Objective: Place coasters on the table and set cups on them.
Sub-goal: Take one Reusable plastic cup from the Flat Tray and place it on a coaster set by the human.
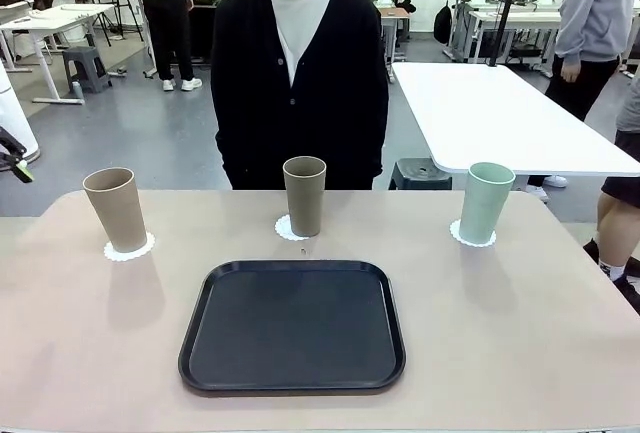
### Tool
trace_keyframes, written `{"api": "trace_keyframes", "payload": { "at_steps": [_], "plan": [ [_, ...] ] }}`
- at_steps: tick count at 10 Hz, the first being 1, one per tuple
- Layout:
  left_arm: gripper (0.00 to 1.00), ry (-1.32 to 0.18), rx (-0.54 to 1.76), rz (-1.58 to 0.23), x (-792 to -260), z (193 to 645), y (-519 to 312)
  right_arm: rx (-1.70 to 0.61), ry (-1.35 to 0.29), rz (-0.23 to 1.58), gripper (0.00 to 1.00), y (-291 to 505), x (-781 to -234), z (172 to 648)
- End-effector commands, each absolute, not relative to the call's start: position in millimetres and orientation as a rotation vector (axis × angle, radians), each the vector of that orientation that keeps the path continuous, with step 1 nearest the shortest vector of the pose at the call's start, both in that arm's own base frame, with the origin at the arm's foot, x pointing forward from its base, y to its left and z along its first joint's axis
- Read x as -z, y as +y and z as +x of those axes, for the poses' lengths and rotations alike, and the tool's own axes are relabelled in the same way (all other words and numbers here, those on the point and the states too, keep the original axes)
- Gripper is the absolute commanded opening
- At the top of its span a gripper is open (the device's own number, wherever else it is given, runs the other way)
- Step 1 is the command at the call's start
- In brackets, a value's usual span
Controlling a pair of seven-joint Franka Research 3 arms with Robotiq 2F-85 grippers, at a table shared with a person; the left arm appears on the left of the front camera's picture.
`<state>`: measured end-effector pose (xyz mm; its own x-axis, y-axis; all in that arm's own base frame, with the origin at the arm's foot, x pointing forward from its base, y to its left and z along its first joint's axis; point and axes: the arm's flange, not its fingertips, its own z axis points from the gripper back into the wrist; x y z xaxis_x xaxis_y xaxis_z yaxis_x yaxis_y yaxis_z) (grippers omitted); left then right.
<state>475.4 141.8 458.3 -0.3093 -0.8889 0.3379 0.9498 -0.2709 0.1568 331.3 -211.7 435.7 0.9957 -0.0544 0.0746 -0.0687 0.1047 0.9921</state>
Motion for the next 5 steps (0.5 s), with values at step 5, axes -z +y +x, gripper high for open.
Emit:
{"api": "trace_keyframes", "payload": {
  "at_steps": [5],
  "plan": [
    [1.00, -0.222, 1.527, 0.268, -527, 401, 33, -0.021, -0.106, 1.477, 1.00, -212, -436, 330]
  ]
}}
